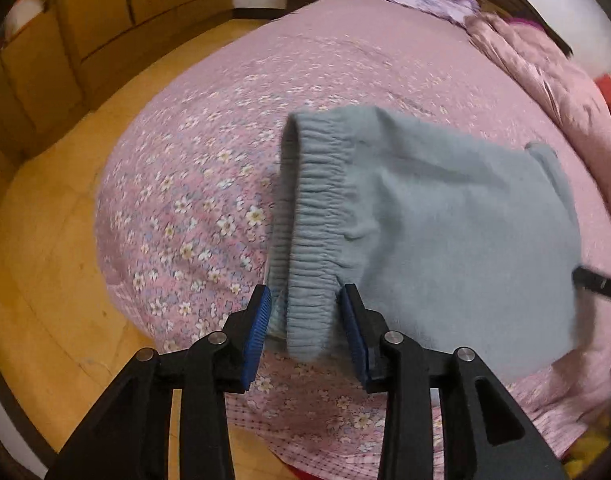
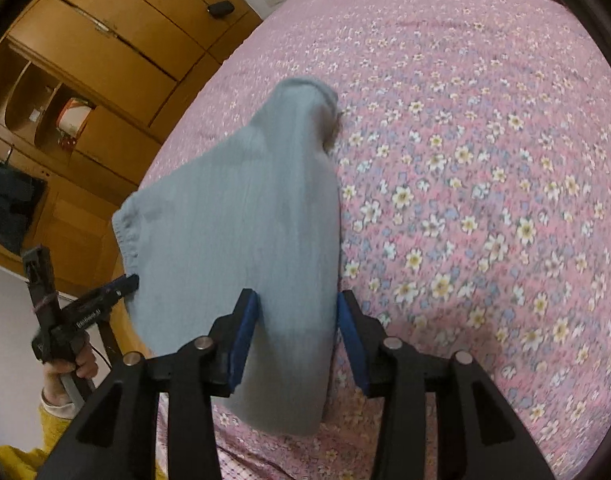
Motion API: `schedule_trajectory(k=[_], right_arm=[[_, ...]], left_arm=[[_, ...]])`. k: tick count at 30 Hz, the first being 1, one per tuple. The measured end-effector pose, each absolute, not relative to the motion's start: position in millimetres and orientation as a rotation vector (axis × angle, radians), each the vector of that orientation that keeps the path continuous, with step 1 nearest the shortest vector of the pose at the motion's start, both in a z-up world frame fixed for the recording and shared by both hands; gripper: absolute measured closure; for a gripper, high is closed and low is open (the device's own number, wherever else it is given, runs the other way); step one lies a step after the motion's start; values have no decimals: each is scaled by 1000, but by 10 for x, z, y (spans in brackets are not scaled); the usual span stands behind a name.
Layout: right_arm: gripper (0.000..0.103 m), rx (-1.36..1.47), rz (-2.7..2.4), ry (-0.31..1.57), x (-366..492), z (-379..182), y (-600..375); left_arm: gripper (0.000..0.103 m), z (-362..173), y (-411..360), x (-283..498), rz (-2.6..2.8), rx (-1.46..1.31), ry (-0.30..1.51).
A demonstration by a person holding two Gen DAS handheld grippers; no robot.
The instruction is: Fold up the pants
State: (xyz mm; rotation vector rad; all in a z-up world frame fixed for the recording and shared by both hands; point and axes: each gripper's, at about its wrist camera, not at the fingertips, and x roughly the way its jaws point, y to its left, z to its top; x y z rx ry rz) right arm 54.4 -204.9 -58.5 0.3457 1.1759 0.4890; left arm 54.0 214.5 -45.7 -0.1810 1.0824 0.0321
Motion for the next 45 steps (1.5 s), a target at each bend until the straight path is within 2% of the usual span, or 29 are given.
schedule_trajectory(k=[4,6,8,10,14,19,21,23,24,27,29,31,35,45], right_arm=[[50,350,496,1157,462,-621,-2049],[40,358,514,1127,413,-663,-2022],[23,351,556,1088,346,-683,-1989],[16,329,588,1062,302,-689,-1942],[16,283,584,1063,277,-646,-1856],[17,377,564,1076,250,-634,-1951],[23,366,547,1077,204,-620,-1959],[36,337,529,1083,178,-612,-1923],[38,323,517,1082,164,-608,-1915],[55,317,502,1084,182,-593,-1883],[75,320,494,1081,177,-566,-1912],[87,336,507,1064,142,-522,-1970],[92,326,544,996,80,-316,-2025],[93,244,641,908,52,183,-1739]], left_arm=[[73,-370,2184,468,63,-192,1066],[73,-305,2160,434,67,-192,1053],[73,-272,2120,350,67,-169,1044],[73,-232,2048,313,61,-145,1035],[73,-163,1903,251,61,-98,1017],[73,-209,1815,251,49,-112,1038],[73,-232,1776,237,53,-110,1048],[73,-251,1727,236,55,-104,1054],[73,-258,1714,224,57,-99,1055],[73,-270,1678,207,66,-87,1059],[73,-284,1677,201,69,-94,1063],[73,-294,1689,191,75,-107,1068],[73,-294,1705,190,83,-127,1067],[72,-508,1680,197,86,-108,1089]])
